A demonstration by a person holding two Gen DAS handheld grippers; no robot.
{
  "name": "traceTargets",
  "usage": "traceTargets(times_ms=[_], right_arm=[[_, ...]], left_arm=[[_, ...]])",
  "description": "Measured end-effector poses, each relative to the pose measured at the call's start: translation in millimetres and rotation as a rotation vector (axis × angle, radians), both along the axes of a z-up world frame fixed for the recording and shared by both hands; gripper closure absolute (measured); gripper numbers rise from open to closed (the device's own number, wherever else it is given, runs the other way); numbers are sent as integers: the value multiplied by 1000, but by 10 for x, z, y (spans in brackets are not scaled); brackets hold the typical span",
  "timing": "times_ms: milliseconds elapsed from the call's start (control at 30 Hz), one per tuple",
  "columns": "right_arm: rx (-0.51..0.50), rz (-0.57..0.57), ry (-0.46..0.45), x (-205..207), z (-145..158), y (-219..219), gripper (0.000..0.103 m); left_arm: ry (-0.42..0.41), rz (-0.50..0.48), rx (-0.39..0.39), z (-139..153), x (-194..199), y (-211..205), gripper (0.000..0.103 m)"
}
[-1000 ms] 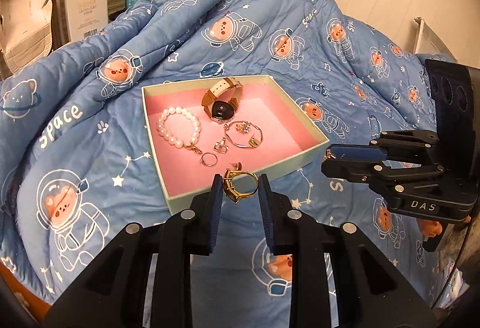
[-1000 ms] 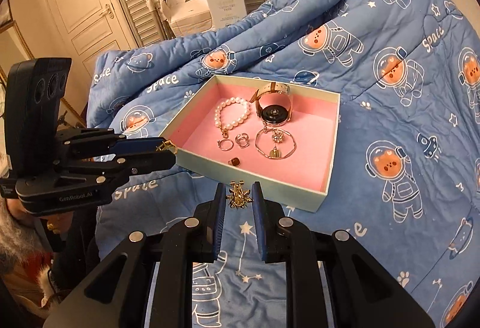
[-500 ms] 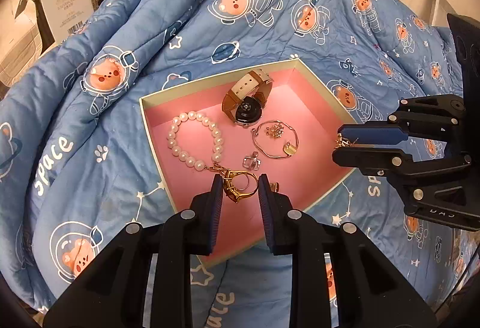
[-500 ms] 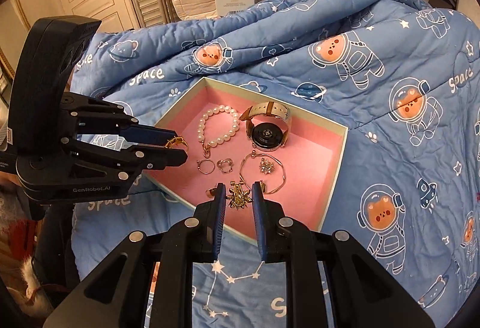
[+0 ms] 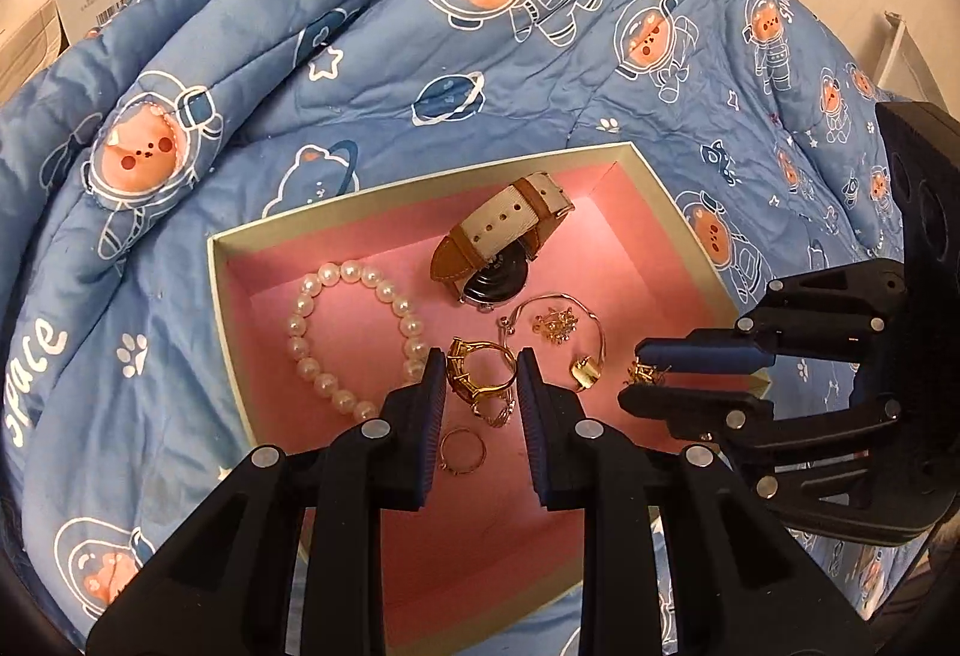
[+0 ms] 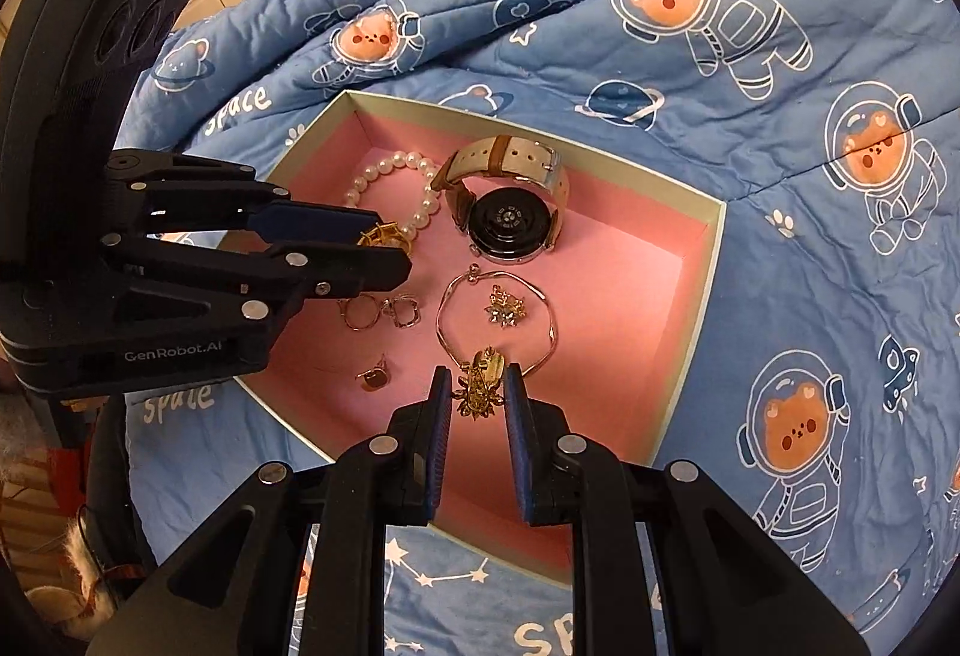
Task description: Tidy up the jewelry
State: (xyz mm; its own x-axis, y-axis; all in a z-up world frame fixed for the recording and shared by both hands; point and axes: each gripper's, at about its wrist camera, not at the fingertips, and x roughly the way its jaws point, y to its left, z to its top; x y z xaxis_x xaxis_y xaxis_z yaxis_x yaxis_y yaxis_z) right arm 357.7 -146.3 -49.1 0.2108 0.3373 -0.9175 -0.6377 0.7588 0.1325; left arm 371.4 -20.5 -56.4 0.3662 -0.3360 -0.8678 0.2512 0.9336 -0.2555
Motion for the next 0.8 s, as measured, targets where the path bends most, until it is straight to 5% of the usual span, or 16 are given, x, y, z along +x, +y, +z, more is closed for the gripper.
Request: traceTargets(times_ms=[567, 800], right_arm=[[-110, 58, 29, 49, -196, 157, 85], [-108, 59, 16, 30, -182, 117, 76]], left_arm=[[6, -28, 42, -109, 62, -144, 77], [-55, -14, 40, 88, 25, -121, 38]])
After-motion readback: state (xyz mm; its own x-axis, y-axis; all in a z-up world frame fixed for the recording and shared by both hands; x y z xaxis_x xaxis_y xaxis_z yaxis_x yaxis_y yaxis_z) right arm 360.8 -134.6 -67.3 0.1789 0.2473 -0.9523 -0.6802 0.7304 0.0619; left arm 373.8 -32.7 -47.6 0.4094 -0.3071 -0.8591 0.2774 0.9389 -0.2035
